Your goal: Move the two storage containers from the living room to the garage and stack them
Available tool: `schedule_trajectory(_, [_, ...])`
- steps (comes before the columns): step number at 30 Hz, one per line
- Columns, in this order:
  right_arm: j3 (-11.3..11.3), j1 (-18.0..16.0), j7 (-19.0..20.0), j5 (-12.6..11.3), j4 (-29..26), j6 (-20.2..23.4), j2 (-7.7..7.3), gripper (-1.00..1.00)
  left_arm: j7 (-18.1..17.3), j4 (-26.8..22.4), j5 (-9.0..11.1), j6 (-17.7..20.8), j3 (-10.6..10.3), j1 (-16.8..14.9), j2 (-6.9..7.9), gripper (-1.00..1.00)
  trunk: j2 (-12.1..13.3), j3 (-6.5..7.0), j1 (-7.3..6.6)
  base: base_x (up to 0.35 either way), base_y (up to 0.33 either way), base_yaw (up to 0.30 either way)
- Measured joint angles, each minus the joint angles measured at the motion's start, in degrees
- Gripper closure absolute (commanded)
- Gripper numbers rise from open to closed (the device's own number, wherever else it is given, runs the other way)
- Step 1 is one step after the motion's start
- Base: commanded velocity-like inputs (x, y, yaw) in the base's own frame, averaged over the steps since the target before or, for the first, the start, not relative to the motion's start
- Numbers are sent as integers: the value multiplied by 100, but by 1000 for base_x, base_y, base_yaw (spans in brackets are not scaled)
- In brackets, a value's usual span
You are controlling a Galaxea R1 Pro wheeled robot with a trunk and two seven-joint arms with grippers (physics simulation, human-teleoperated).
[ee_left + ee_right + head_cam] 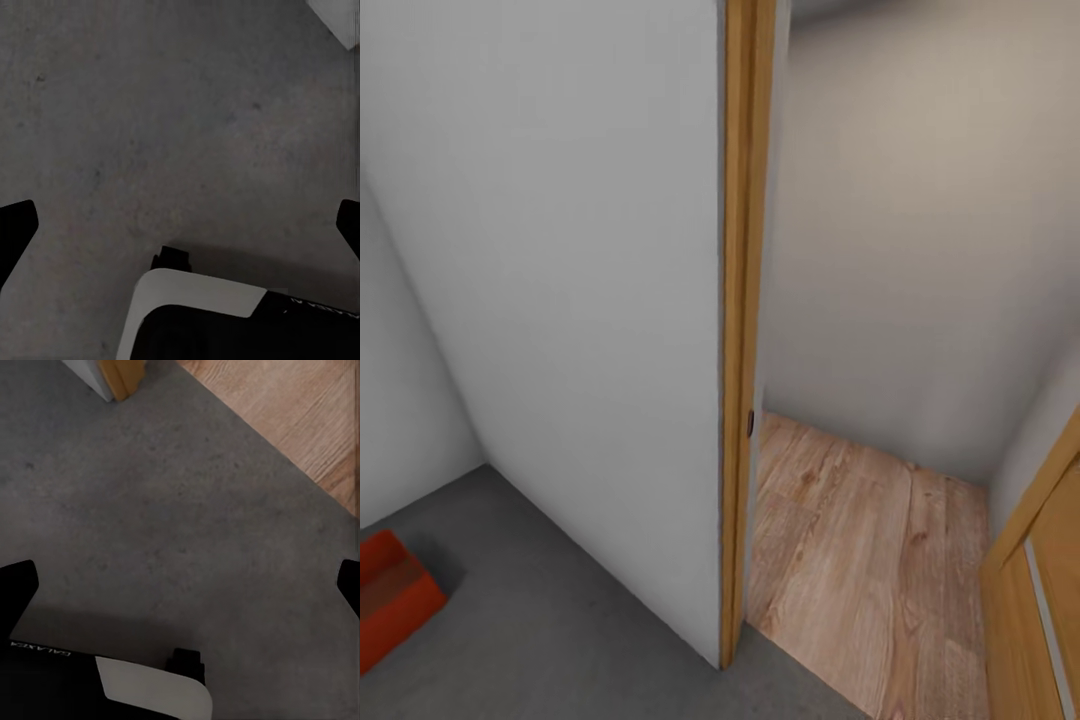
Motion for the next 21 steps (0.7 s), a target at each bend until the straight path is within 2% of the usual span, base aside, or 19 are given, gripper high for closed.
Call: schedule_trajectory(21, [0,0,0,2,0,3,0,-100,0,0,13,0,-1,0,-16,-100,0,156,0,0,0,-192])
